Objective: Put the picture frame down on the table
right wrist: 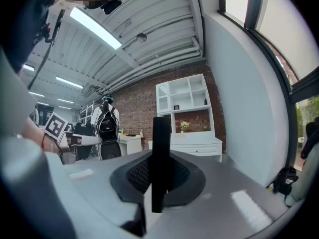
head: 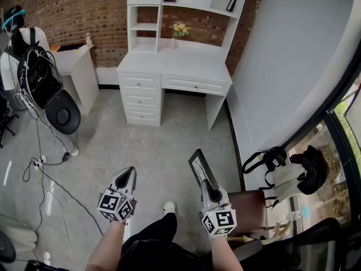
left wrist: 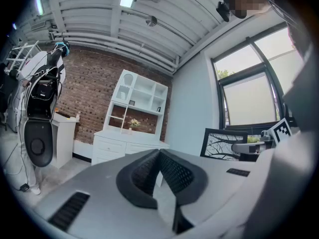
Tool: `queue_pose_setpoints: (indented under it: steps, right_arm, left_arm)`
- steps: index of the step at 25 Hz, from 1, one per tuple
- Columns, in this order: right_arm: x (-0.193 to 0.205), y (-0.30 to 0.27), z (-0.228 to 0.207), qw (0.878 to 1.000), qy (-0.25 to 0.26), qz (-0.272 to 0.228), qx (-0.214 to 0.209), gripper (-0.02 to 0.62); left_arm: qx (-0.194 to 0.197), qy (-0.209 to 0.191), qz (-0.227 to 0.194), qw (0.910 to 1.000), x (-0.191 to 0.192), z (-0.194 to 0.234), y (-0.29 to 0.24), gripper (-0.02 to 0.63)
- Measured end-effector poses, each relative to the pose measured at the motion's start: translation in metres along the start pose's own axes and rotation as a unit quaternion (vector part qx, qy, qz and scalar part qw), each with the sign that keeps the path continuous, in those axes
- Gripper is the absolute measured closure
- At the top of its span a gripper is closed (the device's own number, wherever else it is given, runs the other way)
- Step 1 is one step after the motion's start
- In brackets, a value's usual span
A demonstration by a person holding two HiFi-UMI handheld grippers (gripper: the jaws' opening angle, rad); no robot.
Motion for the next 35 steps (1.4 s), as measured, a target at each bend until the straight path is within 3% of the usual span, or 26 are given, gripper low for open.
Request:
queue_pose_setpoints:
  steps: [3, 21, 35]
  right_arm:
    - [-0.002, -0.024, -0.013, 1.0, 0.004, -0.004, -0.009, 0.575]
    - [-0.017, -0.183, -0.109, 1.0, 0.005, -0.004, -0.024, 0.575]
    - [-0.015, -0.277, -0.156, 0.999, -0.013, -0.001, -0.032, 0.575]
  left_arm:
    - [-0.015, 0.008, -0.007, 0.9998, 0.001, 0.01, -0.024, 0.612]
    - [-0.01, 0.003, -0.006, 0.9999, -0.029, 0.049, -0.2, 0.612]
    - [-0.021, 0.004, -0.002, 0.9998, -0.037, 0.081, -0.287, 0.612]
Point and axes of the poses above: the fingertips, and each gripper's own axes: y backward along the fingers, z to its left, x out of its underside, the point moved 3 cm from there along y, backward along the fingers, and after that the axes turned 2 degrees about y, right-handed, at the moved point
